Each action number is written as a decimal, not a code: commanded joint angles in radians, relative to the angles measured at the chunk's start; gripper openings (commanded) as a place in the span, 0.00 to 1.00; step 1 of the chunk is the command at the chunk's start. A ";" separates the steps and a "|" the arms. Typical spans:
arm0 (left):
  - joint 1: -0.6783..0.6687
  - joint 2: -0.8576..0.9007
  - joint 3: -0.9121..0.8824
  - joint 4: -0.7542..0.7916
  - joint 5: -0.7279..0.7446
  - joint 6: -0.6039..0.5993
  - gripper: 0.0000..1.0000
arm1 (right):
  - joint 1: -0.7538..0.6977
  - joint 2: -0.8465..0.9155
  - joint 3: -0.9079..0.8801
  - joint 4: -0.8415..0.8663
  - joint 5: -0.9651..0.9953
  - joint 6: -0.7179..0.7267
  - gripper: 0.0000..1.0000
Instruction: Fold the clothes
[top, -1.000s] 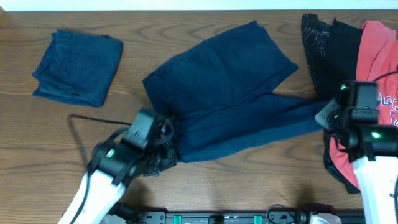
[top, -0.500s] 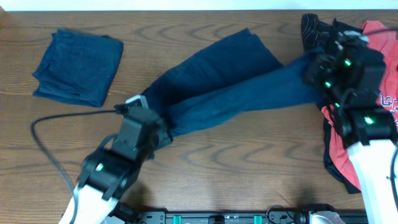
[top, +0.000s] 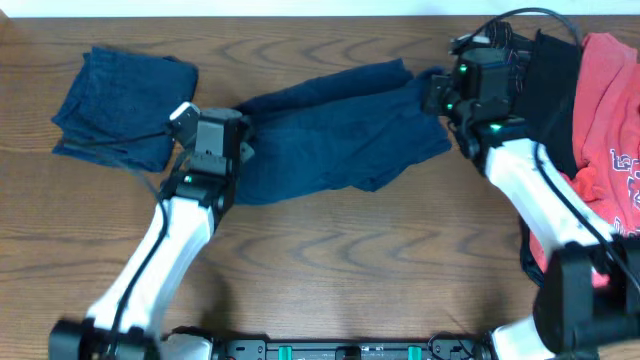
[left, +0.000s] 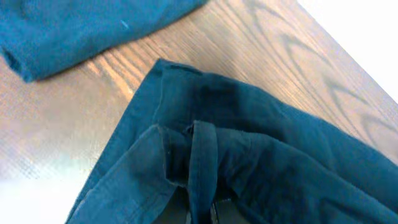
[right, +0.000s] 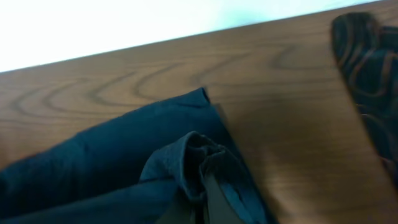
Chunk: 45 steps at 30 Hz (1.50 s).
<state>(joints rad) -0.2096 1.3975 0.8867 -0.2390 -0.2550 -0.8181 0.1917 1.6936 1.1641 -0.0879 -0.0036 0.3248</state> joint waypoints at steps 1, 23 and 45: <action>0.027 0.091 0.013 0.068 -0.049 -0.002 0.07 | 0.026 0.064 0.012 0.043 0.021 -0.013 0.01; 0.112 0.172 0.024 0.154 0.151 0.174 0.68 | -0.033 0.142 0.012 -0.135 -0.005 0.062 0.32; 0.113 0.180 0.005 -0.281 0.151 0.174 0.80 | -0.066 0.320 0.011 -0.703 0.343 0.210 0.17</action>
<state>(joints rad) -0.0963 1.5806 0.8925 -0.4931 -0.1036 -0.6506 0.1551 1.9671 1.2335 -0.6933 0.1242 0.4122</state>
